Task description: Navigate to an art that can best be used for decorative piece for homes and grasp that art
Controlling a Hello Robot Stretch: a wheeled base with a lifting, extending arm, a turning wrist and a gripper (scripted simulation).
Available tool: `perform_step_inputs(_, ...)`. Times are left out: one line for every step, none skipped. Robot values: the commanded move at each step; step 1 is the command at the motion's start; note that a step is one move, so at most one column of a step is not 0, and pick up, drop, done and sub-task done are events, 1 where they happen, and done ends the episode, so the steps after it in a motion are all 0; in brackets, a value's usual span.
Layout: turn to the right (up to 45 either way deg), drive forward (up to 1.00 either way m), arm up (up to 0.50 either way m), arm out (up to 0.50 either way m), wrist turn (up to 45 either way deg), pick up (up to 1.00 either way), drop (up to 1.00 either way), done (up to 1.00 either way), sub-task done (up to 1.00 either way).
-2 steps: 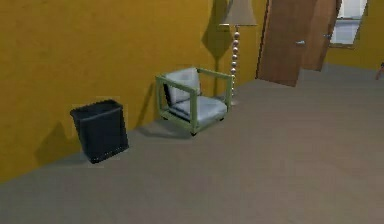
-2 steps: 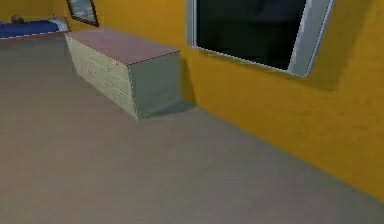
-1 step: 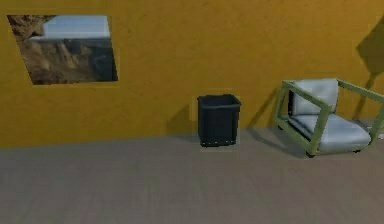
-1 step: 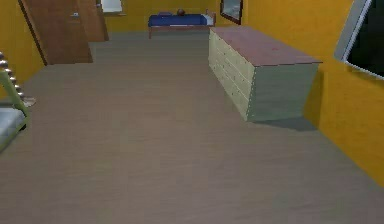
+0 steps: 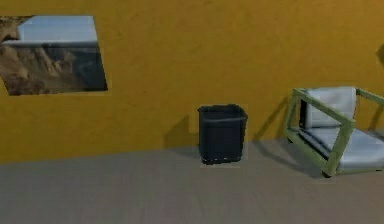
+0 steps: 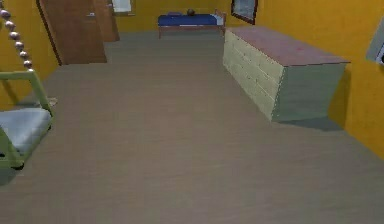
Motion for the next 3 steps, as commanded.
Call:
perform_step_inputs(-45.0, 0.00, 0.00, 0.00, 0.0, 0.00, 0.00, 0.00, 0.00)
perform_step_inputs(0.0, 1.00, 0.00, 0.00, 0.0, 0.00, 0.00, 0.00, 0.00)
perform_step_inputs(-6.0, 0.00, 0.00, 0.00, 0.0, 0.00, 0.00, 0.00, 0.00)
